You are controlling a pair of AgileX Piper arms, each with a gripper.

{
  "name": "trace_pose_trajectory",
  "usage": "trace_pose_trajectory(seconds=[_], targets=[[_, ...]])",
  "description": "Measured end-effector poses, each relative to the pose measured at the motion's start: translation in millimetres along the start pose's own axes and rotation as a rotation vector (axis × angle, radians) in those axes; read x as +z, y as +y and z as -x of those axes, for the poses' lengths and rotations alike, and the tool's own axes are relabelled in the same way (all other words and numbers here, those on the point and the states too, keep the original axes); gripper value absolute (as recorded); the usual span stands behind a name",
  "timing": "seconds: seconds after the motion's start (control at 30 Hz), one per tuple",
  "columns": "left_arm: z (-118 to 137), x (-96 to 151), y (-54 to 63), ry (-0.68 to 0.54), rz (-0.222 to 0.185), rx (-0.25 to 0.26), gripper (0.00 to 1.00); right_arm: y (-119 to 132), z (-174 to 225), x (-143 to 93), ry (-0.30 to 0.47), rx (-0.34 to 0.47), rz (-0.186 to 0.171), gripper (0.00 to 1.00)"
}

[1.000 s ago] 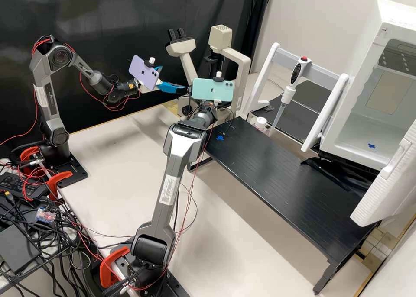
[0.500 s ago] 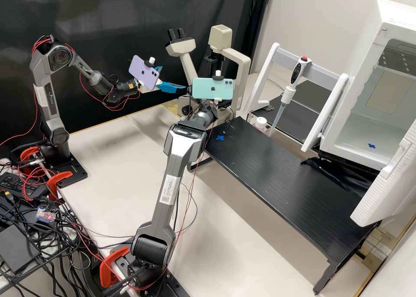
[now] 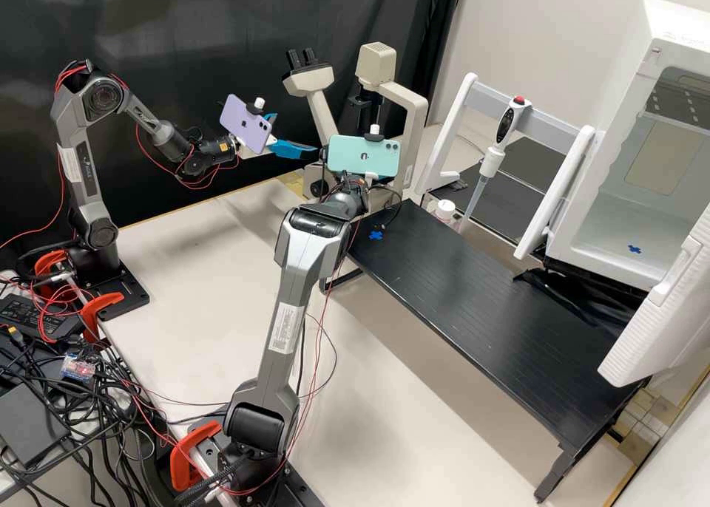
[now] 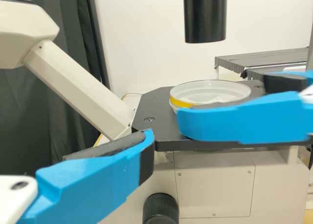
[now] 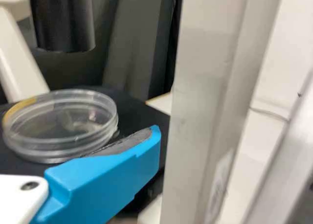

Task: Move the petri dish to the microscope

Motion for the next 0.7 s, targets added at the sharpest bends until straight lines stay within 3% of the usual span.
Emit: trace_pose_trajectory(seconds=[0.1,0.33,0.53,0.7], targets=[[0.0,0.0,0.0,0.0,0.0,0.0,1.0,3.1,22.3,-6.2,0.019,0.02,0.026,1.0],[0.0,0.0,0.0,0.0,0.0,0.0,1.0,-3.8,72.1,-5.4,0.069,0.061,0.035,1.0],[0.0,0.0,0.0,0.0,0.0,0.0,1.0,-0.1,119.1,-0.8,0.149,0.183,0.073,1.0],[0.0,0.0,0.0,0.0,0.0,0.0,1.0,0.3,158.5,19.3,0.158,0.297,0.081,1.0]])
